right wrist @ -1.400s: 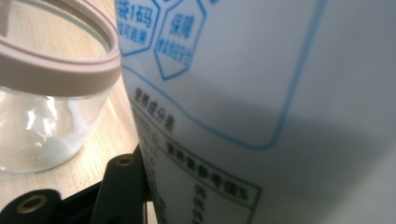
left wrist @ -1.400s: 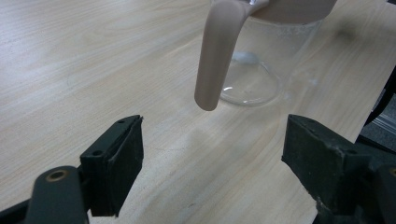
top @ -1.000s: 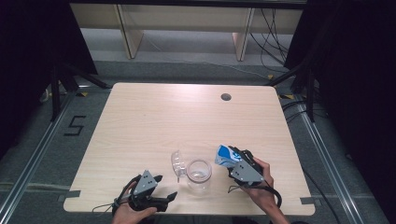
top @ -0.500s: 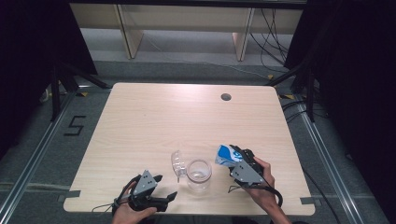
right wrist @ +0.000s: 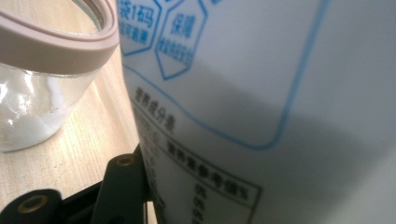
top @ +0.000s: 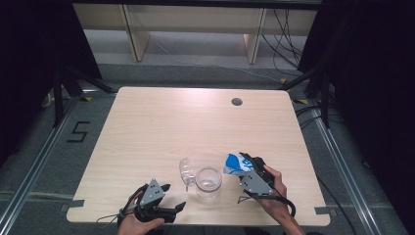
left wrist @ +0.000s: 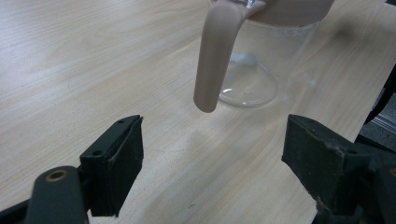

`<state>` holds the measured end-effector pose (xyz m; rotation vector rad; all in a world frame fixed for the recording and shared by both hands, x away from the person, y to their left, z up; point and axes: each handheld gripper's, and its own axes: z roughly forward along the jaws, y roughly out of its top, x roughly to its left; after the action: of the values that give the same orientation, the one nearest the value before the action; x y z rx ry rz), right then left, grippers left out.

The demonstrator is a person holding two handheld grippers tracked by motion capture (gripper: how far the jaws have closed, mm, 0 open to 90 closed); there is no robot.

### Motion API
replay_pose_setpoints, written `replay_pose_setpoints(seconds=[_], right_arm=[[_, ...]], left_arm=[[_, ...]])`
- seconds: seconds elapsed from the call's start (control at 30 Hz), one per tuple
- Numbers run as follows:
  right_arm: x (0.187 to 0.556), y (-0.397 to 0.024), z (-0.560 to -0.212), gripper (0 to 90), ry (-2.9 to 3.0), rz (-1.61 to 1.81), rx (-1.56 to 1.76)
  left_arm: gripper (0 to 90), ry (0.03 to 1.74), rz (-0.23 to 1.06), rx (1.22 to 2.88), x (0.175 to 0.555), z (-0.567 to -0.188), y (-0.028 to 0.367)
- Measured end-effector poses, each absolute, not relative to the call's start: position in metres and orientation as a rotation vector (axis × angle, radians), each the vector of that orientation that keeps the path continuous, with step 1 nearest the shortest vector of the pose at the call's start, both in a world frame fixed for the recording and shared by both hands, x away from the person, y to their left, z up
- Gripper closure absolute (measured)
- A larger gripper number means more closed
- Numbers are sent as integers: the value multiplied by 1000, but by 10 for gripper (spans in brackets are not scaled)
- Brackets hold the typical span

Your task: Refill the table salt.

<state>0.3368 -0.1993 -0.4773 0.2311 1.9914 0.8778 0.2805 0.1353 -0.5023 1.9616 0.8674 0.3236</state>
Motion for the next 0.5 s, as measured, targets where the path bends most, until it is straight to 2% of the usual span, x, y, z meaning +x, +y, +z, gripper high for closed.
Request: replay_pose_setpoints(seconds=[0.5], right_arm=[[347,-193,-479,500,1968,830,118]], left_arm=[[199,866,335,1962,281,-503,136]])
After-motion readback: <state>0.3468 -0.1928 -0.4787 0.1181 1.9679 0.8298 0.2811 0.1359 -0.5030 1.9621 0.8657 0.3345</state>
